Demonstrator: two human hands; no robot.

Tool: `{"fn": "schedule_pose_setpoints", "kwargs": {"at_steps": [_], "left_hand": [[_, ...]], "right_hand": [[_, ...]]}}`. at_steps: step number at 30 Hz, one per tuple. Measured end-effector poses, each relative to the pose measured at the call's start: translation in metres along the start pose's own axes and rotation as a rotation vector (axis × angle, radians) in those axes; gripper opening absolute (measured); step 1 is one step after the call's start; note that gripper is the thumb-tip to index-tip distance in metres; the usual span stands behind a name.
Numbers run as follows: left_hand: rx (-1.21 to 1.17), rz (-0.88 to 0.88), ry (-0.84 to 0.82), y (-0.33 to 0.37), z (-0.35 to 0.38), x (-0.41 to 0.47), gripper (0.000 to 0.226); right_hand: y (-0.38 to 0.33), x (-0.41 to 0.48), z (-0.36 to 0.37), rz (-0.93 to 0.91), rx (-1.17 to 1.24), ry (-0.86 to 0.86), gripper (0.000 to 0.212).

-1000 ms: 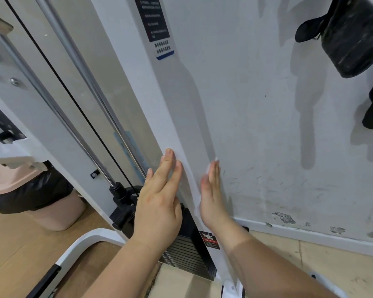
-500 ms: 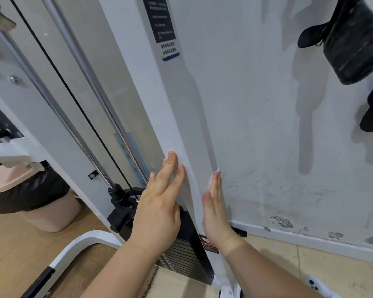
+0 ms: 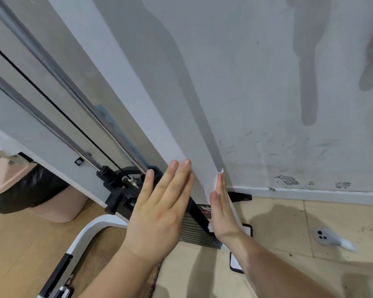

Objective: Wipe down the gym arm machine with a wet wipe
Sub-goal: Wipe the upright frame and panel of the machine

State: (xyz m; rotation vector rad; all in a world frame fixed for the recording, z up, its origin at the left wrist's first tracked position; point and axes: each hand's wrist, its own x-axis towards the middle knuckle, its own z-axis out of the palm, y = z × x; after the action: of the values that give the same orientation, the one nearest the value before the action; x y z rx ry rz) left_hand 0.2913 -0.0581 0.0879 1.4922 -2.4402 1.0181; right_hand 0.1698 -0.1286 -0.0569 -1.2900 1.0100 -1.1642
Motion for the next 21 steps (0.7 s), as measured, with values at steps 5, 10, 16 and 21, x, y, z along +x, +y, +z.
{"fn": "schedule_pose_setpoints", "kwargs": {"at_steps": [5, 10, 16, 21], "left_hand": [[0.096, 0.078, -0.152, 0.025, 0.033, -0.012, 0.071], [0.158, 0.181, -0.190, 0.027, 0.050, -0.022, 0.070], [0.199, 0.247, -0.188, 0.032, 0.063, -0.020, 0.067], [0.203, 0.371, -0.284, 0.053, 0.096, -0.023, 0.063]], "right_hand": [[-0.009, 0.012, 0.000, -0.068, 0.018, 0.006, 0.084], [0.046, 0.011, 0.011, -0.241, -0.020, 0.130, 0.096], [0.123, 0.008, -0.017, 0.325, 0.156, 0.045, 0.081], [0.108, 0.021, -0.012, -0.001, -0.012, 0.028, 0.084]]}}
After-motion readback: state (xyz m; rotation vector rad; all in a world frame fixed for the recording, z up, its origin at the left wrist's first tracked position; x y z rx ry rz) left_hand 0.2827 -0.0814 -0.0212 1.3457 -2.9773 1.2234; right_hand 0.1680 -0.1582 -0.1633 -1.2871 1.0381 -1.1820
